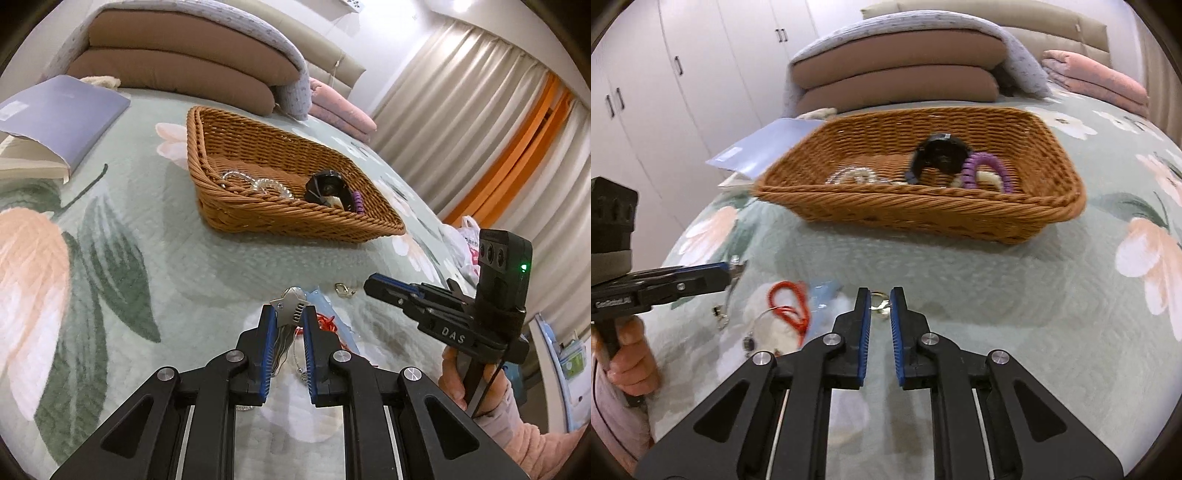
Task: Organize jewelry
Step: 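Grasp the small silver charm with the right tool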
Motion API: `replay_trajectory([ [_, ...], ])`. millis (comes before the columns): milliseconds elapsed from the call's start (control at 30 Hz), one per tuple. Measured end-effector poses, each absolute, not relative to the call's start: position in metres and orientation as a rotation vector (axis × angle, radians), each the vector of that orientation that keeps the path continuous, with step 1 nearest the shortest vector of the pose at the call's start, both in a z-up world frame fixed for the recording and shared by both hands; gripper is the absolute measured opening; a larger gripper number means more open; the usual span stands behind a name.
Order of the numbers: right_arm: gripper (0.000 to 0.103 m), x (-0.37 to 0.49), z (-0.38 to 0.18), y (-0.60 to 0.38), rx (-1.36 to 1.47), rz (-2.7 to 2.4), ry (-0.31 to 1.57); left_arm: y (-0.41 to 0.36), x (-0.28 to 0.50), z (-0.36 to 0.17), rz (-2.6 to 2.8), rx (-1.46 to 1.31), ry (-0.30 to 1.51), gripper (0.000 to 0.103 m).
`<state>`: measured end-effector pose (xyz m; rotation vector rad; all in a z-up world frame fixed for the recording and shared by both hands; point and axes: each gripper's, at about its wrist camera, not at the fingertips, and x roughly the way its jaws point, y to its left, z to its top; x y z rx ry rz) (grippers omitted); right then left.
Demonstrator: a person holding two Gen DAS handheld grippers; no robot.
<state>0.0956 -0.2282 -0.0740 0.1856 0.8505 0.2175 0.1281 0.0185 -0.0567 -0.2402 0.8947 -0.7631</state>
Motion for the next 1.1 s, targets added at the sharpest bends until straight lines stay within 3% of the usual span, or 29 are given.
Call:
replay_trajectory([
  [400,0.012,0.094,-0.080,-0.223,0.172,0.245,0.898,0.017,0.128,-0.057,-0.773,-0.233,0.901,0.015],
  [600,0.021,0.095,-0.077,-0.222,0.132,0.248,0.920,0.020,0.128,-0.055,-0.773,-0.238,0.895,0.015],
  [667,0.029,0.096,-0.077,-0.220,0.124,0.259,0.931,0.022,0.128,-0.054,-0.772,-0.241,0.890,0.015],
  [733,0.050,0.096,-0.076,-0.215,0.077,0.250,0.934,0.023,0.128,-0.053,-0.772,-0.244,0.886,0.015],
  [767,0.054,0.097,-0.076,-0.213,0.051,0.247,0.933,0.024,0.127,-0.052,-0.773,-0.246,0.885,0.015],
  [1000,0.053,0.114,-0.084,-0.201,-0.120,0.158,0.938,0.024,0.126,-0.050,-0.780,-0.247,0.879,0.015],
  [1100,0.041,0.123,-0.090,-0.199,-0.114,0.201,0.962,0.022,0.126,-0.051,-0.778,-0.238,0.881,0.015],
])
